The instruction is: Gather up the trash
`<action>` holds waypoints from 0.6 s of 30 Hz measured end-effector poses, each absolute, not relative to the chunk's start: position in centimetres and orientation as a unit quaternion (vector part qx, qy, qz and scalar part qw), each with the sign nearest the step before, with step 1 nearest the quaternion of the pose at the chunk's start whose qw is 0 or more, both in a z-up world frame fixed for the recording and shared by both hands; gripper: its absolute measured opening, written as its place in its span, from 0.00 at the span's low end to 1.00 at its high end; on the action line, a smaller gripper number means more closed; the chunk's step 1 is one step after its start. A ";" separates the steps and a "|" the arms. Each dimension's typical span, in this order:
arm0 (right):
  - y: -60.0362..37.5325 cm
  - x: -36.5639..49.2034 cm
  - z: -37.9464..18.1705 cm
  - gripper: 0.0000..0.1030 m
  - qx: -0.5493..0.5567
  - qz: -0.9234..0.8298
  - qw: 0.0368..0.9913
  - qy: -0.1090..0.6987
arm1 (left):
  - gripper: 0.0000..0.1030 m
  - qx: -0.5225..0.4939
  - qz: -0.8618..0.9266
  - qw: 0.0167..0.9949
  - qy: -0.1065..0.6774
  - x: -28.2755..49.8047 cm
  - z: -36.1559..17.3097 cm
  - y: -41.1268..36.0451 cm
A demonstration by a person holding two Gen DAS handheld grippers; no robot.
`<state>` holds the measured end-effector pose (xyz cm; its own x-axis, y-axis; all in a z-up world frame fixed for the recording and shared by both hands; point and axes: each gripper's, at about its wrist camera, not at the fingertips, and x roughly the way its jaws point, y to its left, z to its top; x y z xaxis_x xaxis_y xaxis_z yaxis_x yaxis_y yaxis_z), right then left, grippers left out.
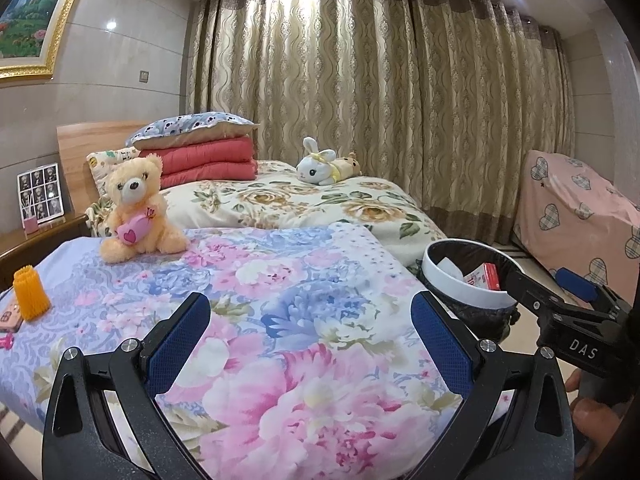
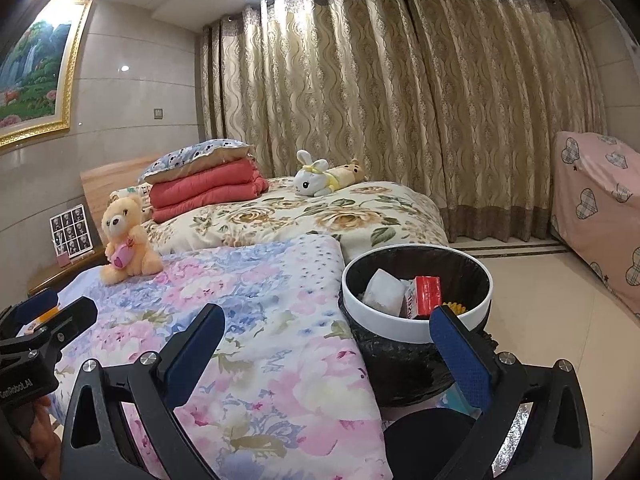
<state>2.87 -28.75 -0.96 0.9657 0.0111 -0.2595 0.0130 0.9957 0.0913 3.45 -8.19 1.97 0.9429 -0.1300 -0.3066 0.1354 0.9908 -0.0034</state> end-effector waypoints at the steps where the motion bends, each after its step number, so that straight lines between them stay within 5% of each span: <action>1: -28.7 2.9 -1.0 1.00 0.046 0.000 0.990 0.131 | 1.00 0.010 -0.066 0.986 0.154 3.4 2.0 -8.2; 18: -28.6 2.7 -1.1 1.00 0.046 0.004 0.990 0.136 | 1.00 0.001 -0.066 0.985 0.161 3.4 1.9 -8.0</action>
<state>2.73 -28.55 -1.15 0.9630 0.0199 -0.2687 0.0050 0.9958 0.0918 3.42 -8.05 1.95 0.9392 -0.1307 -0.3177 0.1312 0.9912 -0.0196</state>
